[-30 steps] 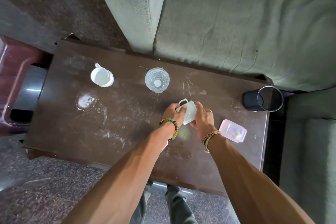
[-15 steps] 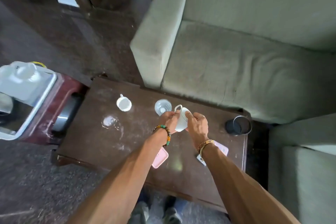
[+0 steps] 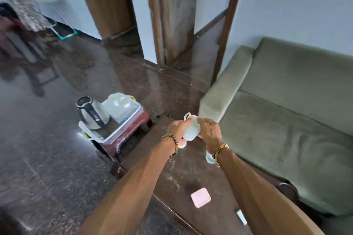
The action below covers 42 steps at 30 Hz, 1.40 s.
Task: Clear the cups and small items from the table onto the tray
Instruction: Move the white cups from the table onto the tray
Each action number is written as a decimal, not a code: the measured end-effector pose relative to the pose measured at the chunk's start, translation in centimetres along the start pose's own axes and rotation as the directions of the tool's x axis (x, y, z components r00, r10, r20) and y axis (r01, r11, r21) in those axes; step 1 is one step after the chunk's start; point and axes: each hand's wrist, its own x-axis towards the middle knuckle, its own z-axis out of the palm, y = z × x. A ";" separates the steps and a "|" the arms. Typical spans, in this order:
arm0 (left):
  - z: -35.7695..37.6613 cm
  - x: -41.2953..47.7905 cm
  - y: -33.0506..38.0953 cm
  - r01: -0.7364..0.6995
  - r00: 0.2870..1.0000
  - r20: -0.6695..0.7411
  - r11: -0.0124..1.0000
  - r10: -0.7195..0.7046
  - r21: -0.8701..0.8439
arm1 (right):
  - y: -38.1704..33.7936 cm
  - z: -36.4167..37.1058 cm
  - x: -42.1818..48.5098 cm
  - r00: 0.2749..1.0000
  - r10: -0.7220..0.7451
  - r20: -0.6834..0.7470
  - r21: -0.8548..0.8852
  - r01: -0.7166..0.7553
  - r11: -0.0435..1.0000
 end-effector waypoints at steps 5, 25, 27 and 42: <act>-11.9 -0.2 0.1 0.044 0.998 -0.034 0.989 -0.049 -0.139 | -0.8 10.4 -4.0 0.987 0.006 0.158 -0.035 -0.001 0.999; -38.8 6.6 7.2 -0.032 0.979 -0.199 0.999 0.033 0.006 | -5.2 39.1 -3.8 0.920 0.041 0.389 -0.065 -0.017 0.998; -39.6 8.5 7.5 -0.020 0.978 -0.207 1.000 0.018 -0.006 | -5.4 40.6 -2.2 0.930 0.051 0.364 -0.083 -0.022 0.996; -42.1 22.8 17.1 0.050 0.983 -0.180 0.995 -0.035 0.082 | -12.5 47.2 6.4 0.965 0.025 0.260 0.132 -0.062 0.989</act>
